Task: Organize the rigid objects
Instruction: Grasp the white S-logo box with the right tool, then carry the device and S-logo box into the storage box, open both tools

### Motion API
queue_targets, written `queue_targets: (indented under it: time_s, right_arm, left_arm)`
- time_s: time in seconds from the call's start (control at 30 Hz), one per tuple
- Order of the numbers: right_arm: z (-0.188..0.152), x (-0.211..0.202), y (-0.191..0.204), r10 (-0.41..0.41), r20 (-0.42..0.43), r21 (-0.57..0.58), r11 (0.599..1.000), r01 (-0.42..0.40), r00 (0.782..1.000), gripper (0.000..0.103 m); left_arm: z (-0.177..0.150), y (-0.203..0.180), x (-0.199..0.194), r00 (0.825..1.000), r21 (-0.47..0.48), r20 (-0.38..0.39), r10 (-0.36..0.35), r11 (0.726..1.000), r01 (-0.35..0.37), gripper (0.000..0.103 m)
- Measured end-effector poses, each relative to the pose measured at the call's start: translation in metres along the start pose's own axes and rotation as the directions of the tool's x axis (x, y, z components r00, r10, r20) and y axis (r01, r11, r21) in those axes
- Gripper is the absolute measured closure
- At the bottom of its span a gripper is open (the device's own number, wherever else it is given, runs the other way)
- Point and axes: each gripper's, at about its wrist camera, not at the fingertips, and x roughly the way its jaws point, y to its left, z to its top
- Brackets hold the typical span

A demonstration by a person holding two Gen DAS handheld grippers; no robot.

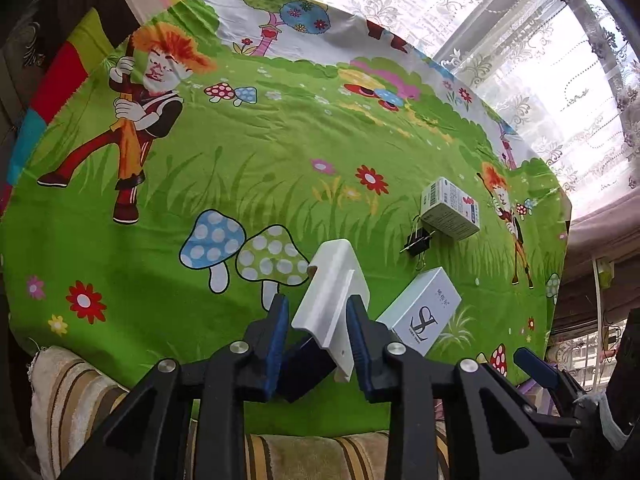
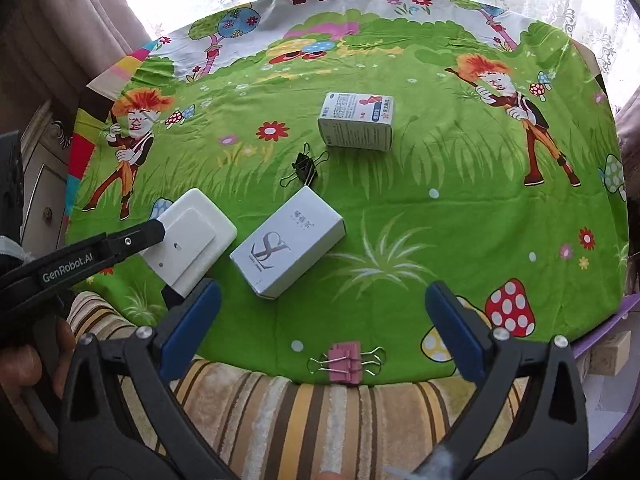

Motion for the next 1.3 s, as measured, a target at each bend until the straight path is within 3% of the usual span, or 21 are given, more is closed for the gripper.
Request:
queue_targets:
  time_s: [0.1, 0.23, 0.4, 0.53, 0.7, 0.77, 0.97, 1.17, 1.3]
  right_arm:
    - [0.005, 0.015, 0.006, 0.023, -0.029, 0.072, 0.997, -0.021, 0.999, 0.001]
    - [0.013, 0.034, 0.011, 0.021, -0.068, 0.132, 0.991, -0.012, 0.997, 0.001]
    - [0.027, 0.048, 0.024, -0.036, -0.069, 0.124, 0.991, 0.044, 0.997, 0.001]
    - [0.031, 0.065, 0.030, -0.074, -0.079, 0.103, 0.991, 0.082, 0.994, 0.003]
    - [0.022, 0.086, 0.029, -0.030, -0.145, 0.065, 0.997, 0.039, 0.989, 0.046]
    - [0.021, 0.079, 0.027, -0.037, -0.117, 0.051, 0.998, 0.043, 0.992, 0.058]
    - [0.019, 0.031, 0.003, -0.003, 0.053, 0.076, 0.997, -0.001, 0.999, 0.058]
    - [0.011, -0.020, -0.031, -0.048, 0.201, 0.118, 0.993, 0.025, 0.978, 0.058]
    - [0.002, -0.038, -0.049, -0.081, 0.248, 0.154, 0.987, 0.043, 0.965, 0.058]
  left_arm:
    - [-0.009, 0.011, -0.006, 1.000, -0.019, -0.002, -0.023, 1.000, 0.023, 0.071]
    - [-0.009, 0.014, 0.014, 0.999, -0.054, -0.022, -0.041, 0.998, 0.039, 0.053]
    - [-0.009, 0.015, 0.019, 0.999, -0.049, -0.019, -0.027, 0.998, 0.026, 0.039]
    - [-0.012, 0.013, 0.020, 1.000, -0.028, -0.020, -0.015, 1.000, 0.014, 0.035]
    - [-0.014, 0.014, 0.024, 0.999, -0.022, -0.032, -0.011, 1.000, 0.010, 0.035]
    - [-0.014, 0.012, 0.024, 0.999, -0.009, -0.032, -0.014, 1.000, 0.013, 0.035]
    - [-0.014, -0.017, 0.032, 0.998, 0.133, -0.053, 0.029, 0.991, -0.021, 0.028]
    - [-0.010, -0.046, 0.058, 0.982, 0.281, -0.084, 0.169, 0.950, -0.139, 0.027]
    - [-0.008, -0.055, 0.073, 0.966, 0.336, -0.076, 0.246, 0.919, -0.207, 0.027]
